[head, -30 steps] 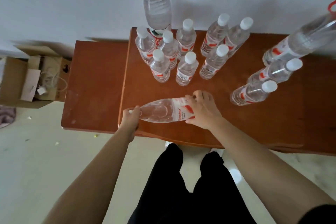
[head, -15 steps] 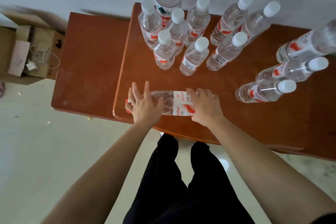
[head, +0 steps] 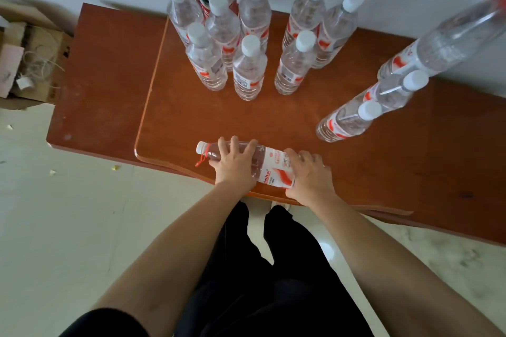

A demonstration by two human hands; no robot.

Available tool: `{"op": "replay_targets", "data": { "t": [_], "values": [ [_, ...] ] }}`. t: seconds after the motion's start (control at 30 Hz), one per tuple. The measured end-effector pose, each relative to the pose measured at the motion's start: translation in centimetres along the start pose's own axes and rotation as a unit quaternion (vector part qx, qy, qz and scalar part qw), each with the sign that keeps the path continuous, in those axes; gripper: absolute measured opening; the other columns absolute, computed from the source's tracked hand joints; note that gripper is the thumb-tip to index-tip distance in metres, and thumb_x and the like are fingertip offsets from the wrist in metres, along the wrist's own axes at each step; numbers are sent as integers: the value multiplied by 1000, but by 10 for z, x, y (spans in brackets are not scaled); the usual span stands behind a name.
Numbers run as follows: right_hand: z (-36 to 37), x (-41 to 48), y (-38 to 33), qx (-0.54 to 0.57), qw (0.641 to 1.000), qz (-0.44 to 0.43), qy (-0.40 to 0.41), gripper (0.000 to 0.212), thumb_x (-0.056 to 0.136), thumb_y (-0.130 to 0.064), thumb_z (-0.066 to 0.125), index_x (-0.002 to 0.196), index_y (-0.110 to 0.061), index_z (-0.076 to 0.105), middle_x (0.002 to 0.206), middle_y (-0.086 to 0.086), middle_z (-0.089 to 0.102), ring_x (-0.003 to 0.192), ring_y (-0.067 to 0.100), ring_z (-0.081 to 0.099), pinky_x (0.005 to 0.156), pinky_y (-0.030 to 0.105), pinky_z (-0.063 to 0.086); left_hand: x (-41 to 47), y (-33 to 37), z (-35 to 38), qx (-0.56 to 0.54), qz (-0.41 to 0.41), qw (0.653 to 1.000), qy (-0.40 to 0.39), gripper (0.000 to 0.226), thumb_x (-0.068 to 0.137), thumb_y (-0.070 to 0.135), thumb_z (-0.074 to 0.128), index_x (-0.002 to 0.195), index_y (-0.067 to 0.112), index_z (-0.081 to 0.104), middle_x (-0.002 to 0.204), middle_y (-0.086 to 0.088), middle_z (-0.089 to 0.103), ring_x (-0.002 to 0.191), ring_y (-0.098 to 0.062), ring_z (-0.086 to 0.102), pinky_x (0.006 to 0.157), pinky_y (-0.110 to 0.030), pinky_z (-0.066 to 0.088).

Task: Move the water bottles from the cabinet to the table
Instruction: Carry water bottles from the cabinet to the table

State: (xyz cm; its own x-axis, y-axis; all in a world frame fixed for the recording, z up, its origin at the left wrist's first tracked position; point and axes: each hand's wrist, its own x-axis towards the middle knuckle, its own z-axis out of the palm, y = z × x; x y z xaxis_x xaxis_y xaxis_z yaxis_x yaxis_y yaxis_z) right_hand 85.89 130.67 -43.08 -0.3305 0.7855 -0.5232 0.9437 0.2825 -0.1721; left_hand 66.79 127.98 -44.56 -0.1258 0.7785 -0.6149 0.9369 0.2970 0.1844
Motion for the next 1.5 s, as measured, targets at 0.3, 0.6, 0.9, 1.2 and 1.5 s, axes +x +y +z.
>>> {"op": "replay_targets", "data": {
  "t": [0.3, 0.6, 0.9, 1.2, 1.5],
  "values": [
    [-2, -50, 34, -71, 995, -67, 10, 68, 80, -45, 77, 134, -34, 37, 119, -2, 53, 108, 24, 51, 84, 42, 46, -76, 33, 36, -104, -72, 992, 27, 84, 74, 50, 79, 139, 47, 25, 152, -6, 24, 144, -37, 14, 93, -59, 52],
    [-47, -43, -133, -78, 943, -311, 92, 78, 75, -50, 81, 136, -33, 37, 118, -1, 54, 109, 24, 49, 84, 41, 43, -190, -82, -23, -142, -278, 923, 224, 83, 75, 41, 76, 144, 48, 30, 155, -1, 24, 146, -32, 12, 105, -57, 42],
    [-90, -142, -446, -35, 790, -556, 255, 72, 80, -53, 76, 140, -27, 46, 127, 5, 56, 118, 30, 50, 93, 49, 45, -406, -264, -85, -118, -442, 727, 513, 76, 70, 26, 86, 140, 29, 56, 148, -16, 43, 142, -43, 27, 101, -62, 40],
    [-55, -323, -720, 2, 620, -728, 293, 87, 71, -45, 87, 145, -26, 46, 134, 14, 56, 124, 40, 51, 97, 62, 46, -641, -432, -63, -51, -570, 567, 593, 92, 61, 10, 90, 144, 22, 53, 147, -23, 43, 142, -47, 27, 89, -77, 43],
    [25, -413, -885, 57, 500, -834, 225, 85, 67, -37, 92, 142, -22, 54, 136, 14, 58, 126, 38, 52, 98, 62, 47, -748, -547, -4, -18, -654, 475, 589, 101, 64, 21, 93, 147, 27, 35, 153, -23, 39, 147, -45, 24, 96, -81, 35]
  ]
}}
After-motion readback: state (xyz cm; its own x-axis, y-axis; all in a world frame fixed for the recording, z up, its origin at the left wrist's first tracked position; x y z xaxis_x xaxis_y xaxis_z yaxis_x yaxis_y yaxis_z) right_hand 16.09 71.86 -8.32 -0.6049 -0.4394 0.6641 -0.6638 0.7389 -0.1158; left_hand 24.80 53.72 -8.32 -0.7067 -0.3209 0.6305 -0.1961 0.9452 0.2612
